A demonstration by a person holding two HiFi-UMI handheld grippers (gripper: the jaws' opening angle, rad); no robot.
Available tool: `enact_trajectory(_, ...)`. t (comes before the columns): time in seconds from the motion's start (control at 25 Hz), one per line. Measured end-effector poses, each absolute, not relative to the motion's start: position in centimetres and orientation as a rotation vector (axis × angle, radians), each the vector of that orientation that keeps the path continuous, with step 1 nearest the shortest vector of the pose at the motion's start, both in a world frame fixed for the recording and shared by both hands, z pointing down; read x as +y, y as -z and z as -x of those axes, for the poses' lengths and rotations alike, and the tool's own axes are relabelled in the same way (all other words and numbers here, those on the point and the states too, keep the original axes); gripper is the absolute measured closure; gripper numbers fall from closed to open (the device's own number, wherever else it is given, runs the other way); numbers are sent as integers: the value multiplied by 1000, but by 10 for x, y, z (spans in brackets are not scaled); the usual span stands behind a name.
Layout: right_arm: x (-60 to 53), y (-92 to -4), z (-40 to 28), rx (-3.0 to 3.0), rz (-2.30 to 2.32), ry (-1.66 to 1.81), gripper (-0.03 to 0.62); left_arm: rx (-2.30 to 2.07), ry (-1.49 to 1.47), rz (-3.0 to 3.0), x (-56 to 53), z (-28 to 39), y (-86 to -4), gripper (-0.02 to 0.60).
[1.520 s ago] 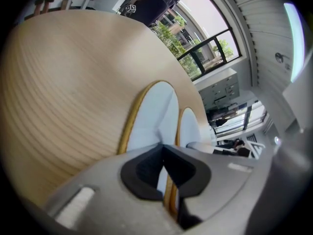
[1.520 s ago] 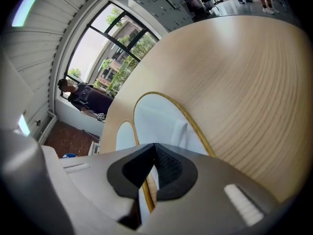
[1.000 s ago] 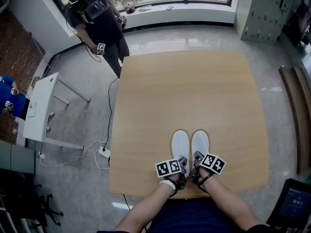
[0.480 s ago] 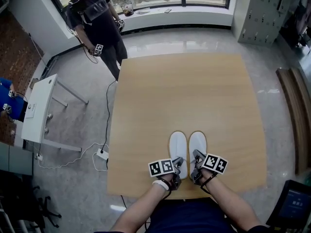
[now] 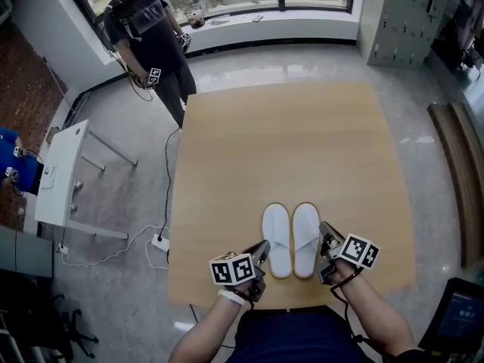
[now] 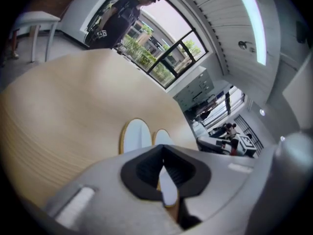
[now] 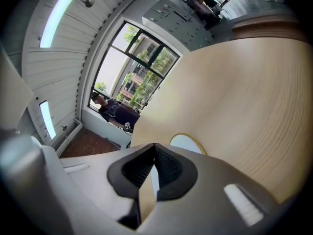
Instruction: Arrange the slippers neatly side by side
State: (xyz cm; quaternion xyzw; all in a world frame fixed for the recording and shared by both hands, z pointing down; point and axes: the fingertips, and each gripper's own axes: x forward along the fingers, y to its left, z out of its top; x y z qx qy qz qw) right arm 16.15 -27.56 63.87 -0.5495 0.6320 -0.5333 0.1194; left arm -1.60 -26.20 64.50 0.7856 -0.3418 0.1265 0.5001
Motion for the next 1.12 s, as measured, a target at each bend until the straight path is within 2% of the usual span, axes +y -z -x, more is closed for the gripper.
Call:
enact_trajectory(0.32, -243, -576, -179, 2041, 1607, 1322, 586, -945, -383, -2091, -243, 52, -607, 578)
enact_trajectory(0.56, -218, -554, -156, 2216, 1602, 1265, 586, -866, -467, -2354, -227, 19, -557, 578)
enact_trajectory(0.8, -218, -541, -135, 2411, 1634, 1067, 586, -831, -407, -2532, -227, -14, -519, 578)
enact_trajectory(1.12, -219, -519, -114, 2578, 1647, 814, 586, -802, -424, -2610, -223, -22, -517, 578)
